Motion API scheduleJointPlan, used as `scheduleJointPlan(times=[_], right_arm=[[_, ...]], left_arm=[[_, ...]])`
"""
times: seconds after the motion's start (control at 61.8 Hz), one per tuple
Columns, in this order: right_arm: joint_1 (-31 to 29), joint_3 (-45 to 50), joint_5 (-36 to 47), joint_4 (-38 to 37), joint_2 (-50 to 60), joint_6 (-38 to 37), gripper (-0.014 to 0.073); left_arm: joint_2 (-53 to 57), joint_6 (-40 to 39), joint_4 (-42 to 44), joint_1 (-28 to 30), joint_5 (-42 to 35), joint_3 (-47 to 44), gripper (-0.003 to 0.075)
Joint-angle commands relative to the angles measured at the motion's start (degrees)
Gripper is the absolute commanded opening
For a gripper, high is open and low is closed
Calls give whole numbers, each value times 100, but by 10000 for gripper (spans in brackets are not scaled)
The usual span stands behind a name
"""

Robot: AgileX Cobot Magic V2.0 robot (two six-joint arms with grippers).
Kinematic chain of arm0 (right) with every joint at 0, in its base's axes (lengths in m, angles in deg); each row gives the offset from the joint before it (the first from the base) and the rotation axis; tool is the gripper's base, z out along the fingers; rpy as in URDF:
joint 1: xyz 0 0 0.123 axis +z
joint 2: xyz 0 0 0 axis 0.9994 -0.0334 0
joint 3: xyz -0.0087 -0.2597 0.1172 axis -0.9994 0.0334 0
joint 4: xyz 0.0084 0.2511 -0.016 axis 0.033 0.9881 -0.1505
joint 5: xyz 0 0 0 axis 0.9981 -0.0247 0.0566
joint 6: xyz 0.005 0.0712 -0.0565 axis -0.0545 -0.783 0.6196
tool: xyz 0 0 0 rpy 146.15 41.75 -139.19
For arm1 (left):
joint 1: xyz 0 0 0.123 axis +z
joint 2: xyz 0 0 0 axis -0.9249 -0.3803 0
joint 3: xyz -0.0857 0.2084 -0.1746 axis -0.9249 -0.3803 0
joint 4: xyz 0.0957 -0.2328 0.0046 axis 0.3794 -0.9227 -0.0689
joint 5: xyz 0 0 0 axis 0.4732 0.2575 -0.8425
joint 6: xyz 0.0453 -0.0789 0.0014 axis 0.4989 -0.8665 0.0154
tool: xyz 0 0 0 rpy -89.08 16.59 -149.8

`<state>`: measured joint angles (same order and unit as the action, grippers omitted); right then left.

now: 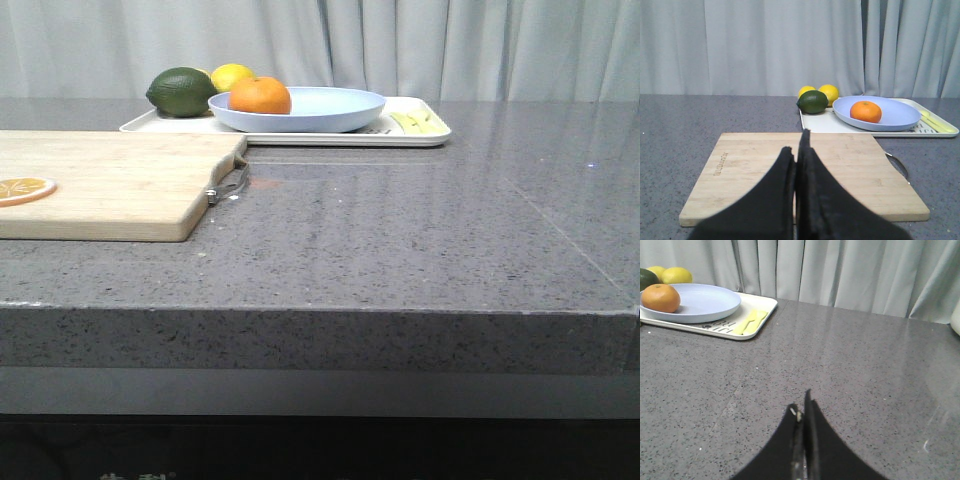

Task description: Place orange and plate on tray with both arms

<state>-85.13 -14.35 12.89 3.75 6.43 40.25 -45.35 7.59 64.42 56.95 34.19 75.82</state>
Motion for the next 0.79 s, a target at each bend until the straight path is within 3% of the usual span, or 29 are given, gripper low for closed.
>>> scheduleJointPlan(times=[0.0, 0.34, 0.631, 0.777], right_arm=[[-17, -145, 507, -83, -46, 32, -68], [-17, -145, 507, -83, -46, 32, -68], [-17, -145, 507, -83, -46, 32, -68], [-17, -145, 507, -83, -46, 32, -68]], left_arm=[[128, -47, -137, 182, -532, -31, -18], [128, -47, -803, 1049, -1231, -1200, -18], [128, -47, -850, 1088, -1506, -1849, -18], [128, -47, -850, 1088, -2126, -2176, -18]])
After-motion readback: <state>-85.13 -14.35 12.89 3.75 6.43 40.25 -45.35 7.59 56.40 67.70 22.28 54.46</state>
